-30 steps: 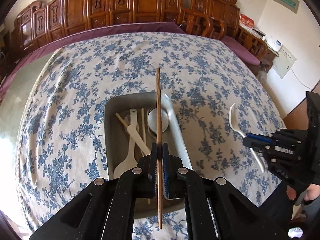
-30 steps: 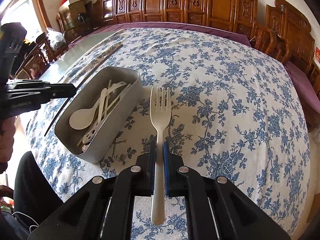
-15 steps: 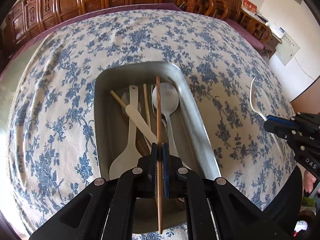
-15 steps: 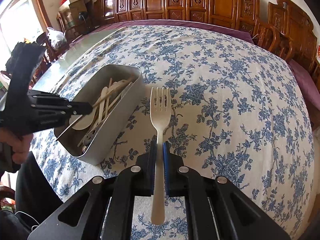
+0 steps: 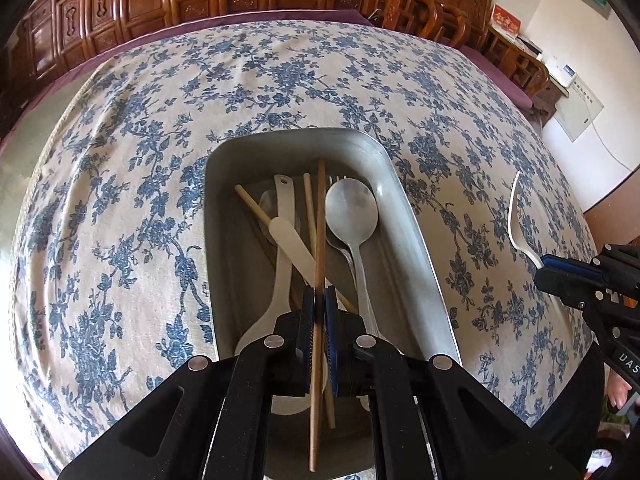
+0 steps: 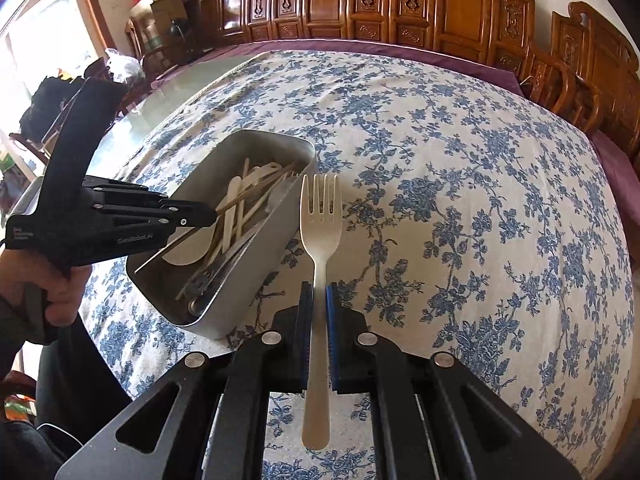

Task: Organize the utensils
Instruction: 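Lower the white plastic fork into the grey tray and open the right gripper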

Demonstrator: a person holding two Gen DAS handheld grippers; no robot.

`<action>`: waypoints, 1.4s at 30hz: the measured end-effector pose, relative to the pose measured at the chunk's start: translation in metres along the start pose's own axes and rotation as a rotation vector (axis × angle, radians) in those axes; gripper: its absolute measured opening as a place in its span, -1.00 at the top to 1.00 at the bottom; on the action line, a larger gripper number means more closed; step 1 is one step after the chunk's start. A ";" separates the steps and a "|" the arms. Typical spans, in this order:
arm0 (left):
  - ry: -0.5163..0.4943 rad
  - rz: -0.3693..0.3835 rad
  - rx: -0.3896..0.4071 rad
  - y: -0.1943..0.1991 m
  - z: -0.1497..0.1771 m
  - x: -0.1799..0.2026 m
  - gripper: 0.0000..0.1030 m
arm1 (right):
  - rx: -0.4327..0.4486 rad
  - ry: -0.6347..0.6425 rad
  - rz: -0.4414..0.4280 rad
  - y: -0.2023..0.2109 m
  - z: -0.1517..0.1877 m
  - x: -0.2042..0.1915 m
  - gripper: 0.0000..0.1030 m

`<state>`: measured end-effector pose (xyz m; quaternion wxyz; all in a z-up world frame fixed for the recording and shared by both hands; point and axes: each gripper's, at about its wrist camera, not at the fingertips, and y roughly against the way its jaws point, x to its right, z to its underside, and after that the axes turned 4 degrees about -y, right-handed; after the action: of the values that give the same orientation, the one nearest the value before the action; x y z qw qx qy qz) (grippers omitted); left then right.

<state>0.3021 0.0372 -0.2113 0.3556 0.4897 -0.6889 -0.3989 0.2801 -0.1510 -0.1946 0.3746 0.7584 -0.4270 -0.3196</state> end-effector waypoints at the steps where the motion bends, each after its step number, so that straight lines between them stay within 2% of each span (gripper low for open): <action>1: 0.000 -0.003 0.003 0.001 0.000 -0.001 0.91 | 0.000 0.002 0.000 0.000 -0.001 -0.001 0.84; 9: 0.017 -0.008 0.037 0.022 0.007 -0.007 0.80 | 0.005 0.014 -0.027 -0.002 -0.008 -0.019 0.84; 18: 0.022 -0.033 0.108 0.061 0.016 -0.015 0.79 | 0.013 0.026 -0.064 -0.012 -0.027 -0.050 0.84; 27: 0.058 -0.068 0.153 0.090 0.023 -0.039 0.78 | -0.005 0.015 -0.099 -0.035 -0.046 -0.081 0.84; 36: 0.090 -0.093 0.168 0.100 0.029 -0.052 0.75 | -0.038 -0.073 -0.090 -0.072 -0.063 -0.082 0.84; 37: 0.093 -0.095 0.170 0.101 0.030 -0.053 0.74 | -0.044 -0.094 -0.093 -0.078 -0.064 -0.080 0.84; 39: 0.094 -0.100 0.180 0.105 0.033 -0.053 0.57 | -0.051 -0.128 -0.098 -0.086 -0.065 -0.077 0.84; 42: 0.097 -0.107 0.188 0.109 0.038 -0.051 0.57 | -0.049 -0.151 -0.075 -0.094 -0.065 -0.075 0.84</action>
<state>0.2397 0.1163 -0.1344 0.3192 0.5756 -0.6782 -0.3268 0.3386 -0.0319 -0.2279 0.3476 0.7381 -0.4173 -0.4002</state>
